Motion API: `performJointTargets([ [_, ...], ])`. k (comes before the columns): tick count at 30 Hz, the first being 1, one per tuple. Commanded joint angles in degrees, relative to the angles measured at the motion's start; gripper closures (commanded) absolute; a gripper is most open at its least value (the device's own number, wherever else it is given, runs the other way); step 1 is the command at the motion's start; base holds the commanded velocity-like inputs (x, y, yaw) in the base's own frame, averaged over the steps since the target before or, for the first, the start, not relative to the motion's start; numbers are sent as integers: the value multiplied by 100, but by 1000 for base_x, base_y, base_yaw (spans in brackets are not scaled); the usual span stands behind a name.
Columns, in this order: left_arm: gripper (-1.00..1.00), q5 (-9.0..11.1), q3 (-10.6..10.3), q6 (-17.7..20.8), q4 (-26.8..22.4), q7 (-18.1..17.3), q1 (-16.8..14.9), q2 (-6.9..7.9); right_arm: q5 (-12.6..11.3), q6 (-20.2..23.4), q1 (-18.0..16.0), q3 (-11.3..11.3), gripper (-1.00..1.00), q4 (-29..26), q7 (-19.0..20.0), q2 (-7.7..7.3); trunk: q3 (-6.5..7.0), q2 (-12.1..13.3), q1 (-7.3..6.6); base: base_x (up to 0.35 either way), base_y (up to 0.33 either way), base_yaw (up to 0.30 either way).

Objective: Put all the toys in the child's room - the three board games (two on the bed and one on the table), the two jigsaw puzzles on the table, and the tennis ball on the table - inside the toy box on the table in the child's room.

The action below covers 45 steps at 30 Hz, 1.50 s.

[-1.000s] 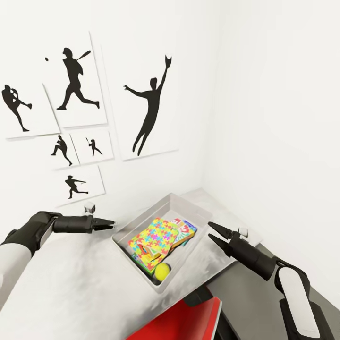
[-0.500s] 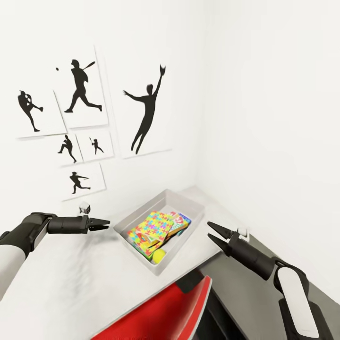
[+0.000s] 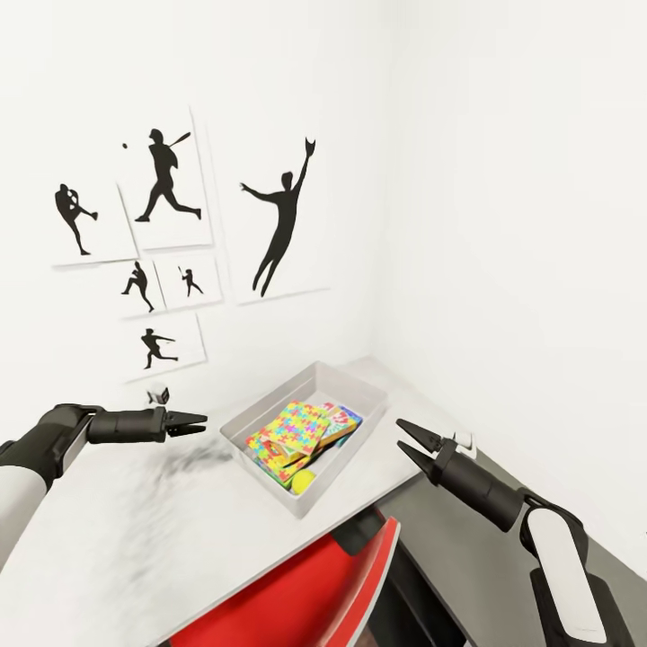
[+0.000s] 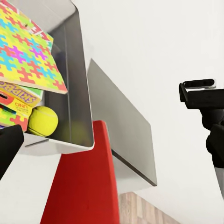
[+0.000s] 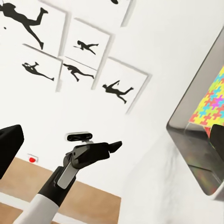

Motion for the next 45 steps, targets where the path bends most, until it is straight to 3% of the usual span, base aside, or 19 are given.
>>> performJointTargets([
  [1, -100, 53, -48, 59, 1, -6, -6, 9, 42, 33, -7, -15, -100, -1, 44, 7, 0, -8, 2, -59, 0, 0],
  [20, -100, 54, -47, 55, 1, -6, -6, 12, 43, 23, -7, -24, -100, 3, 44, 7, 180, -8, 2, -67, 1, 0],
  [32, -100, 47, -46, 55, 1, -6, -6, 13, 43, -50, -7, -40, -100, 33, 44, 7, 285, -8, 2, -242, 137, -82],
  [45, -100, 50, -47, 55, 1, -6, -6, 19, 43, -187, -7, -50, -100, 42, 36, 6, 300, -8, 2, -114, 53, -46],
])
